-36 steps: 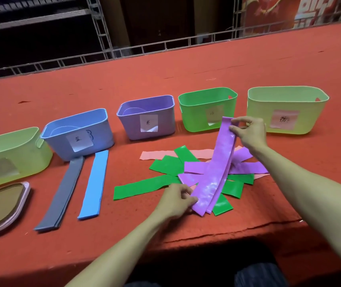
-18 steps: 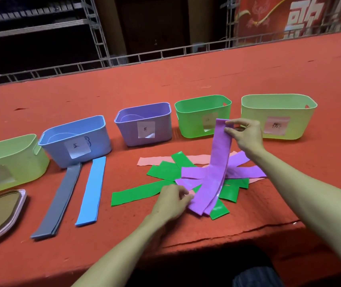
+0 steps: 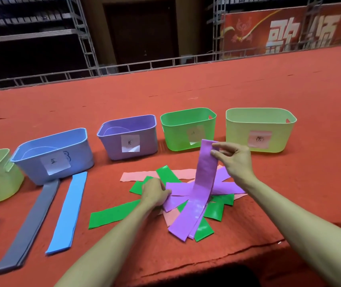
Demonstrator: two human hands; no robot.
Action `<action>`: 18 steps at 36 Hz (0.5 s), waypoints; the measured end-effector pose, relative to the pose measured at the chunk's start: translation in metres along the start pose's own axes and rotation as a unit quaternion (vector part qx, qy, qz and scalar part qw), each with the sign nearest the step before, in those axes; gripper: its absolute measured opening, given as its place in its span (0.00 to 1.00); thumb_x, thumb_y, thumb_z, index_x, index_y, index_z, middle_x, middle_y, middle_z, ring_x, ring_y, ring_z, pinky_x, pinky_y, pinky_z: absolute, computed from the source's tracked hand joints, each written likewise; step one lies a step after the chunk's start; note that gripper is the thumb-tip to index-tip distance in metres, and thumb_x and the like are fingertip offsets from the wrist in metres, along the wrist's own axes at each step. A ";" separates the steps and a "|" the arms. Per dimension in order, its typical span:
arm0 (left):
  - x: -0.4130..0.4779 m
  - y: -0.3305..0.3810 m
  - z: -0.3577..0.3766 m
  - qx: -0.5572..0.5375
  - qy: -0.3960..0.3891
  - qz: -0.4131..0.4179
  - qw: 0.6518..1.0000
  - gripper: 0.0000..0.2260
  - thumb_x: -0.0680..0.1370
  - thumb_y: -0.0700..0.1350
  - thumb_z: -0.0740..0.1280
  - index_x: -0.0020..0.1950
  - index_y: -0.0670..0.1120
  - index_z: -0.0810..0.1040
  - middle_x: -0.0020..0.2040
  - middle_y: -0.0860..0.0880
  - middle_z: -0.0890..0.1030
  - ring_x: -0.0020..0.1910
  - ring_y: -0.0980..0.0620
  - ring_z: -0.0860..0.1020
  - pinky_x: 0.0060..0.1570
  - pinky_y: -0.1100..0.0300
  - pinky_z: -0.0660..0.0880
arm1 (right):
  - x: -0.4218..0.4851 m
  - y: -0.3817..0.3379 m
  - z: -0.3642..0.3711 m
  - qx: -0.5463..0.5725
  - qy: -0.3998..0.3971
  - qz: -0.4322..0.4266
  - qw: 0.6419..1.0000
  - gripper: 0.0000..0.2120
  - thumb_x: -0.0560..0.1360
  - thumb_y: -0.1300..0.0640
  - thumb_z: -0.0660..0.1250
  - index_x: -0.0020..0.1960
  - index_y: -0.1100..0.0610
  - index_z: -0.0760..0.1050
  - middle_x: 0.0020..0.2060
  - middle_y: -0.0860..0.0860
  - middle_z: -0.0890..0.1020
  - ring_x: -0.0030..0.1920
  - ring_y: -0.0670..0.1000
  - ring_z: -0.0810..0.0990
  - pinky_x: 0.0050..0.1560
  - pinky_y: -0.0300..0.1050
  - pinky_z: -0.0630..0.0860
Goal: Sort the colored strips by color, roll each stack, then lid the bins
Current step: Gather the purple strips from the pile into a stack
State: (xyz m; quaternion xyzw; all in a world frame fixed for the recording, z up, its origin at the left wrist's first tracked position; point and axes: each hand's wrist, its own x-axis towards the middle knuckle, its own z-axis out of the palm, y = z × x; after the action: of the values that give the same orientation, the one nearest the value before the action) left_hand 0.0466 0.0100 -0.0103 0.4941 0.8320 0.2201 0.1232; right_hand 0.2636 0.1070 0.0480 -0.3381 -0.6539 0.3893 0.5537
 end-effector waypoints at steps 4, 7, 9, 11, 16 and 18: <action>-0.002 0.004 0.004 -0.038 0.041 0.018 0.998 0.04 0.71 0.43 0.72 0.42 0.43 0.81 0.45 0.45 0.82 0.50 0.46 0.78 0.52 0.55 0.70 | 0.001 -0.009 0.001 0.001 -0.001 -0.013 1.000 0.11 0.67 0.68 0.75 0.45 0.56 0.82 0.39 0.55 0.84 0.36 0.44 0.78 0.42 0.38 0.77; -0.006 0.011 0.003 -0.083 0.047 0.037 0.995 0.03 0.71 0.38 0.69 0.44 0.43 0.79 0.45 0.44 0.82 0.47 0.46 0.78 0.46 0.57 0.70 | 0.001 -0.014 0.004 0.012 -0.009 -0.022 1.000 0.11 0.67 0.68 0.75 0.44 0.54 0.83 0.40 0.54 0.85 0.38 0.46 0.80 0.43 0.38 0.77; -0.009 0.017 0.000 -0.124 0.043 0.049 0.990 0.05 0.71 0.37 0.67 0.43 0.46 0.77 0.42 0.45 0.82 0.43 0.44 0.80 0.44 0.54 0.74 | 0.001 -0.018 0.005 0.011 -0.023 -0.039 0.999 0.13 0.67 0.69 0.74 0.43 0.51 0.82 0.40 0.52 0.85 0.41 0.49 0.81 0.46 0.42 0.79; -0.011 0.021 -0.004 -0.164 0.043 0.056 0.984 0.08 0.72 0.35 0.66 0.41 0.49 0.74 0.40 0.45 0.81 0.38 0.44 0.81 0.39 0.50 0.78 | 0.001 -0.024 0.005 0.004 -0.039 -0.061 0.997 0.14 0.67 0.70 0.74 0.43 0.51 0.82 0.41 0.50 0.84 0.41 0.46 0.82 0.47 0.41 0.79; -0.010 0.037 -0.030 -0.264 0.058 0.071 0.960 0.10 0.75 0.30 0.65 0.40 0.45 0.75 0.37 0.46 0.78 0.27 0.55 0.76 0.37 0.50 0.82 | 0.005 -0.050 0.008 0.016 -0.051 -0.098 0.994 0.14 0.67 0.72 0.73 0.43 0.53 0.82 0.39 0.47 0.84 0.36 0.38 0.80 0.43 0.33 0.77; -0.010 0.046 -0.047 -0.274 0.079 0.093 0.954 0.08 0.75 0.31 0.66 0.42 0.43 0.77 0.37 0.46 0.79 0.27 0.58 0.76 0.35 0.57 0.81 | 0.009 -0.062 0.008 0.029 -0.056 -0.100 0.993 0.16 0.67 0.73 0.72 0.42 0.52 0.81 0.36 0.42 0.84 0.36 0.39 0.81 0.41 0.33 0.78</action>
State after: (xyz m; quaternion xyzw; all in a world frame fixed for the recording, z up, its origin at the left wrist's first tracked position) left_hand 0.0669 0.0093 0.0535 0.4973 0.6974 0.4886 0.1663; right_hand 0.2537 0.0845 0.1066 -0.2322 -0.7029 0.3689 0.5621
